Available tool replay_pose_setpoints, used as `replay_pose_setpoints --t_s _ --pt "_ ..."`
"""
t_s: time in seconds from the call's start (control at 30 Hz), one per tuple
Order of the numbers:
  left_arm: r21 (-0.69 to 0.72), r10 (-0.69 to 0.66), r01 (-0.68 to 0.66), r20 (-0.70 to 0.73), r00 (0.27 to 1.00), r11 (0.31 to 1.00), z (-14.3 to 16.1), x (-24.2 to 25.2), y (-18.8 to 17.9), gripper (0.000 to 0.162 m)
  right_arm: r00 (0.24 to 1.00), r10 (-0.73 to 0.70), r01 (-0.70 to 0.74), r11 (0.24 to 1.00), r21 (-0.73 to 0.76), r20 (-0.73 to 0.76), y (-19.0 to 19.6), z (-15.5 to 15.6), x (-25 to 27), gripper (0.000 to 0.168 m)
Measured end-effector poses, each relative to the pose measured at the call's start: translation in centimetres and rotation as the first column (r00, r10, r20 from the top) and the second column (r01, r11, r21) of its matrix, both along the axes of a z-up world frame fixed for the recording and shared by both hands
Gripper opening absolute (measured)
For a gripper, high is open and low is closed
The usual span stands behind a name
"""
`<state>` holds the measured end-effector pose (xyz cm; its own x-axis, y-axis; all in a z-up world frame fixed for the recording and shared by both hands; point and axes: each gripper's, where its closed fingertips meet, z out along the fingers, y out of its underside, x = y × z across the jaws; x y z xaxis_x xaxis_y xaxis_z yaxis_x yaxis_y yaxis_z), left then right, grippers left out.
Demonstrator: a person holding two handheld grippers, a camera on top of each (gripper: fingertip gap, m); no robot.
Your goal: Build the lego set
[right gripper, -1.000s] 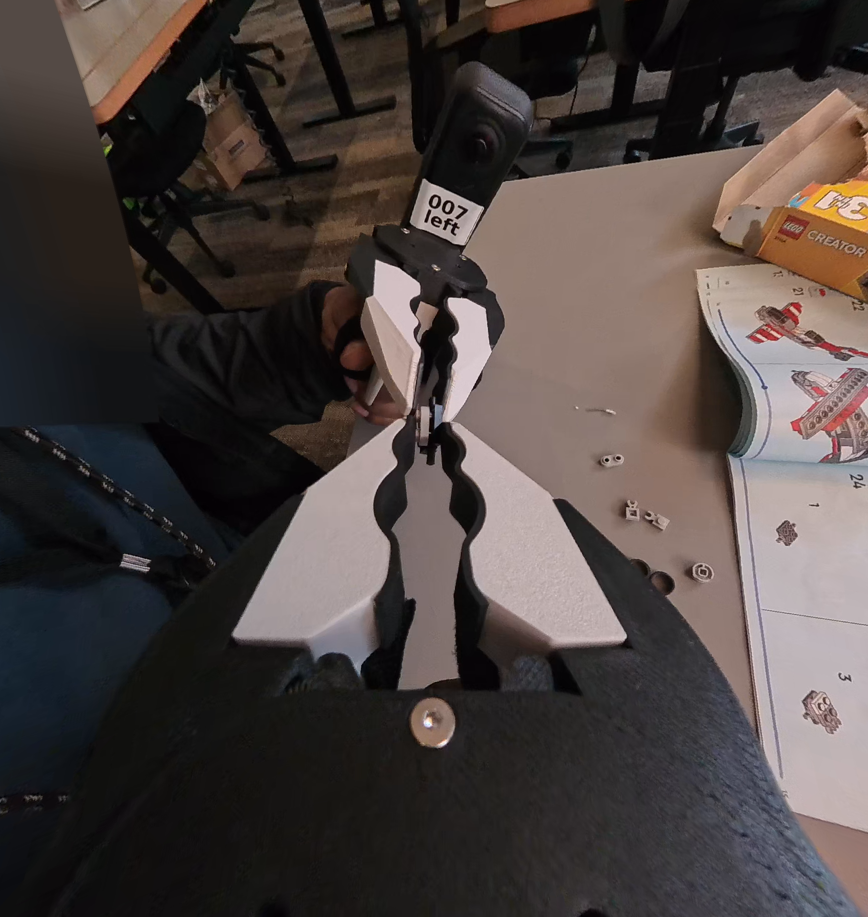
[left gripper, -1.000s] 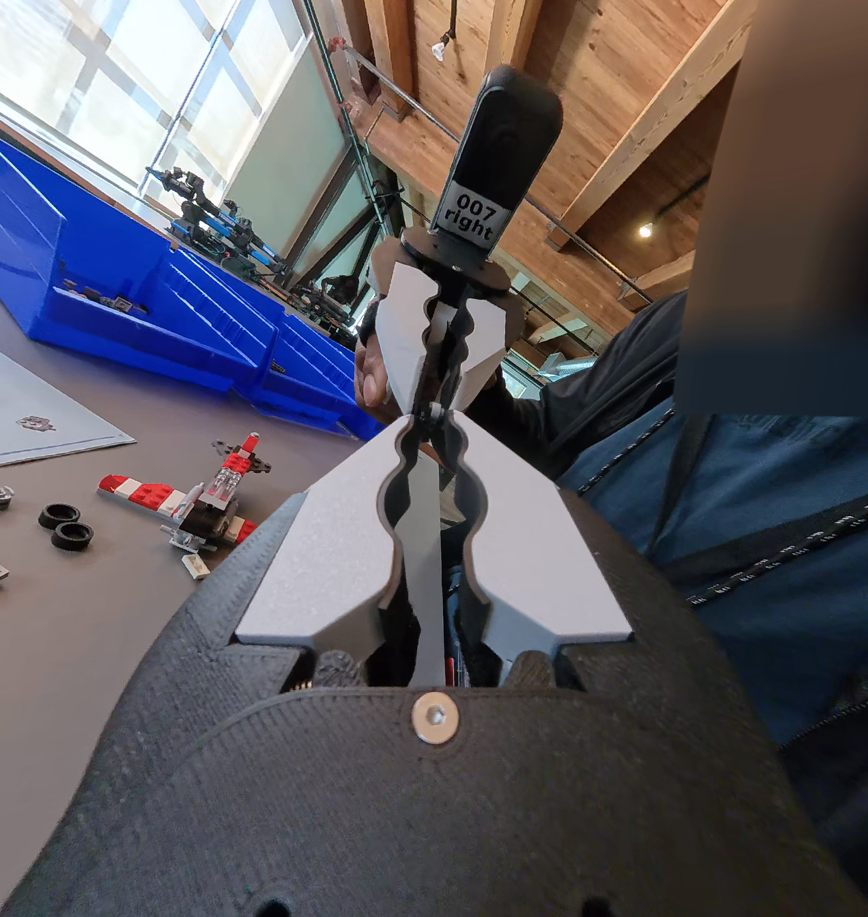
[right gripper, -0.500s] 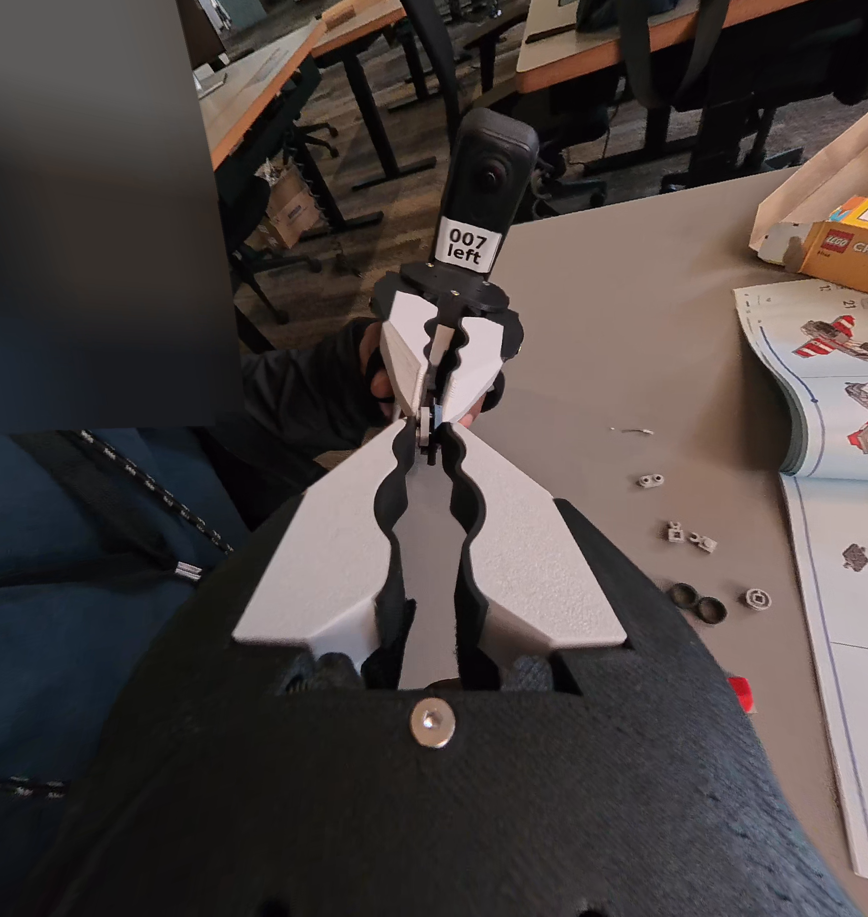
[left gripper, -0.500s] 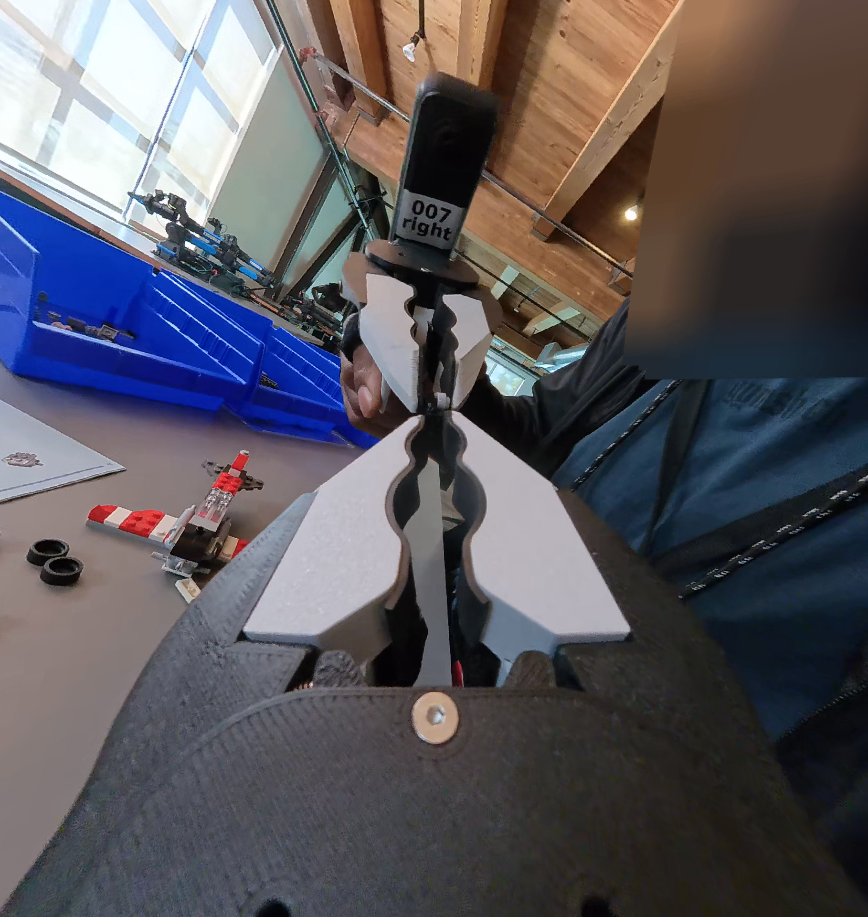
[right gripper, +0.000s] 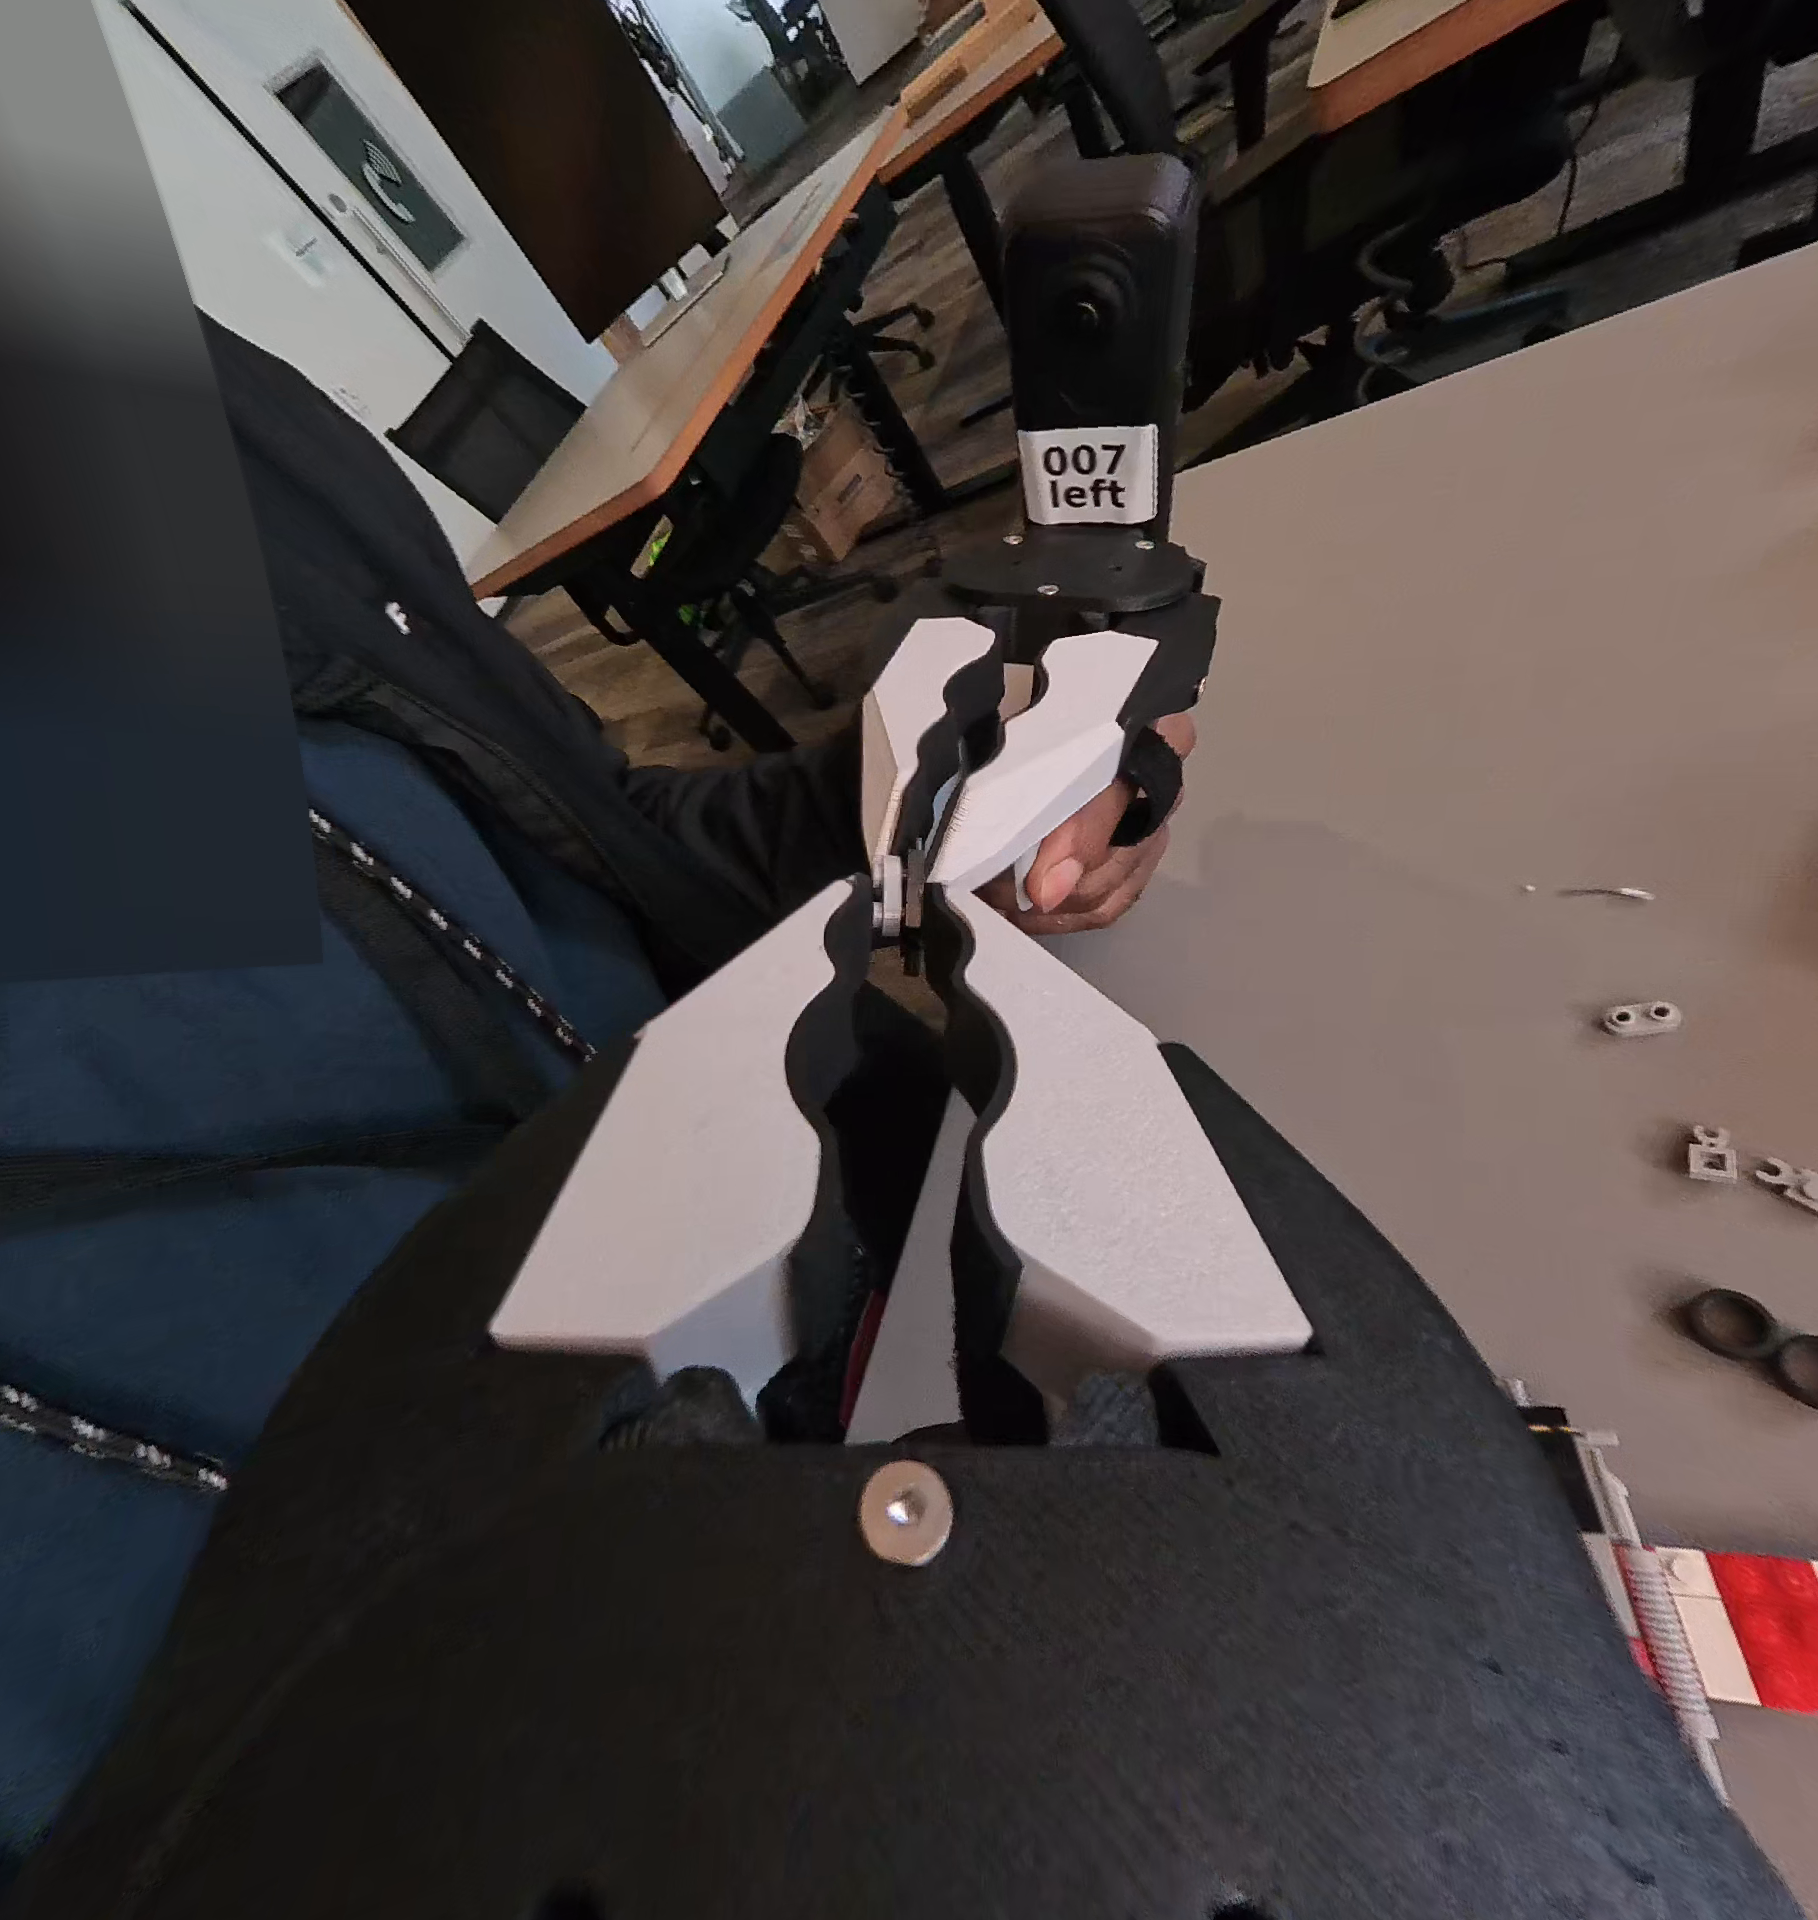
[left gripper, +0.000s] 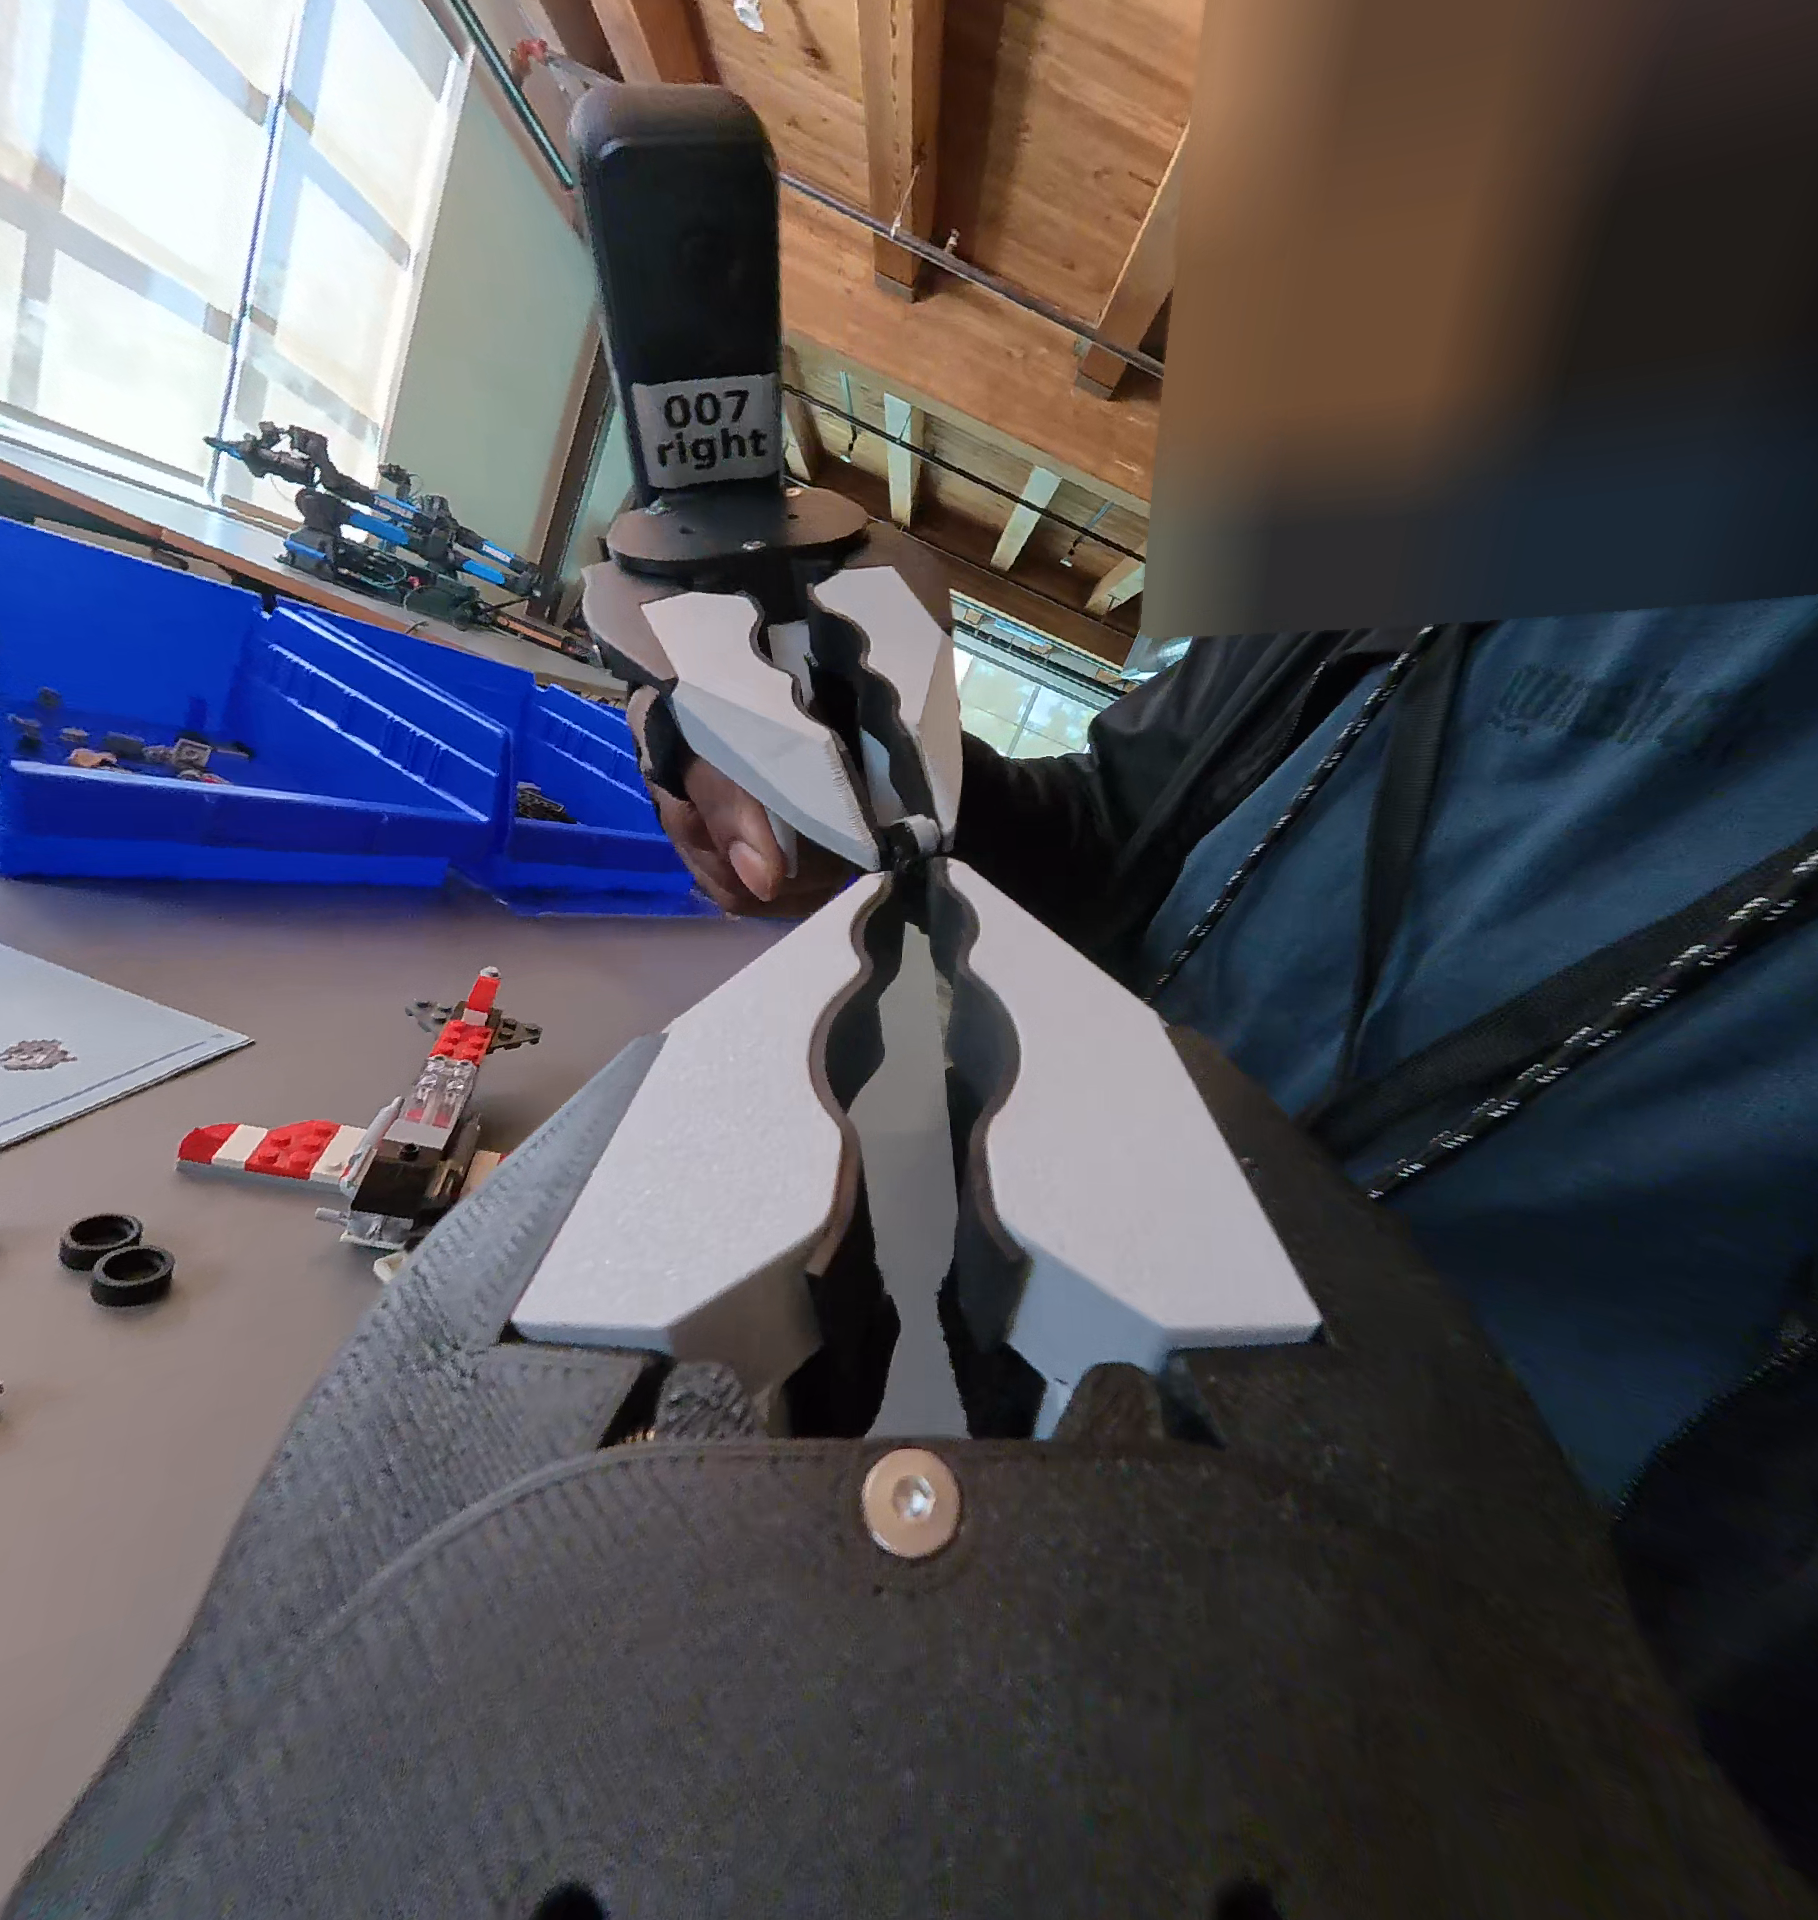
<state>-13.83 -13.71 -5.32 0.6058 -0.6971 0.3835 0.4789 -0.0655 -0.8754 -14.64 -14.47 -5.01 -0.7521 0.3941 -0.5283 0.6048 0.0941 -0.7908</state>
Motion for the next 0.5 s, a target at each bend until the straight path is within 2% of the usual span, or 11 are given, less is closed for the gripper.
replay_pose_setpoints --t_s 0.33,0.5 --pt "-0.059 0.046 -0.048 -0.036 0.998 0.997 -0.9 -0.44 0.59 0.004 0.997 -0.048 0.056 0.987 0.15 -0.055 0.58 -0.94 -0.56 0.009" --pt "-0.052 0.041 -0.044 -0.047 0.998 0.998 -0.8 -0.23 0.5 0.004 0.998 -0.042 0.049 0.988 0.148 -0.051 0.56 -0.92 -0.43 0.008"
